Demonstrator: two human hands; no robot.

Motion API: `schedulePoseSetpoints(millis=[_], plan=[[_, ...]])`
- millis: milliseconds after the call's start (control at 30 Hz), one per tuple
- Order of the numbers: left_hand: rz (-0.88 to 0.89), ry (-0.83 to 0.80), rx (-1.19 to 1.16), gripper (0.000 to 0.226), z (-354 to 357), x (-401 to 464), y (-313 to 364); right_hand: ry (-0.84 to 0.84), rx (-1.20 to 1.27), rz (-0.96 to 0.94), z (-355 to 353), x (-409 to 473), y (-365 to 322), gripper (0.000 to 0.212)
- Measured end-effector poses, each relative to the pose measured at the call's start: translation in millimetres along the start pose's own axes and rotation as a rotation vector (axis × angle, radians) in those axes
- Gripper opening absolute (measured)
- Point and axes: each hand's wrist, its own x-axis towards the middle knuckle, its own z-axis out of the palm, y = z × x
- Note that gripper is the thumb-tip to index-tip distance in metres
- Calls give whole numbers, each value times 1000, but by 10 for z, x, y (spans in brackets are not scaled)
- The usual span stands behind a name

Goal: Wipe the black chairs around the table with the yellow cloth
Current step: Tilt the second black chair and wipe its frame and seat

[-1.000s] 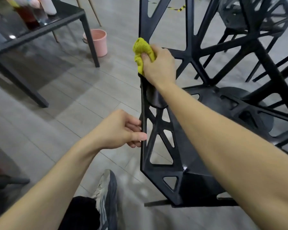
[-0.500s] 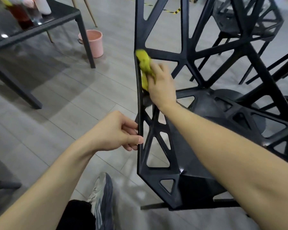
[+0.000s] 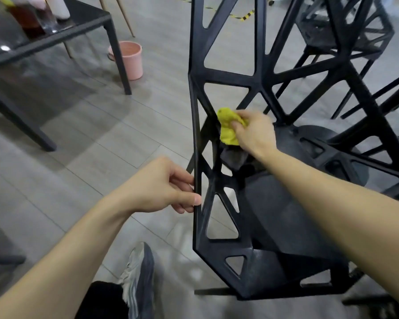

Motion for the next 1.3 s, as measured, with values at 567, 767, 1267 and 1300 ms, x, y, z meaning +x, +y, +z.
schedulePoseSetpoints(millis=[567,767,1267,1300], plan=[[-234,-106,562,24,-363,-161,-252,28,269,-279,-45,-1167,-876,45],[51,530,-119,25,-254,58,154,130,160,-169,124,-1781,-1039,20],[150,513,-47,35,-59,114,260,67,260,-330,90,-2413,-599,15],[147,515,-69,35,-55,112,262,15,247,-402,28,-2574,-471,14]])
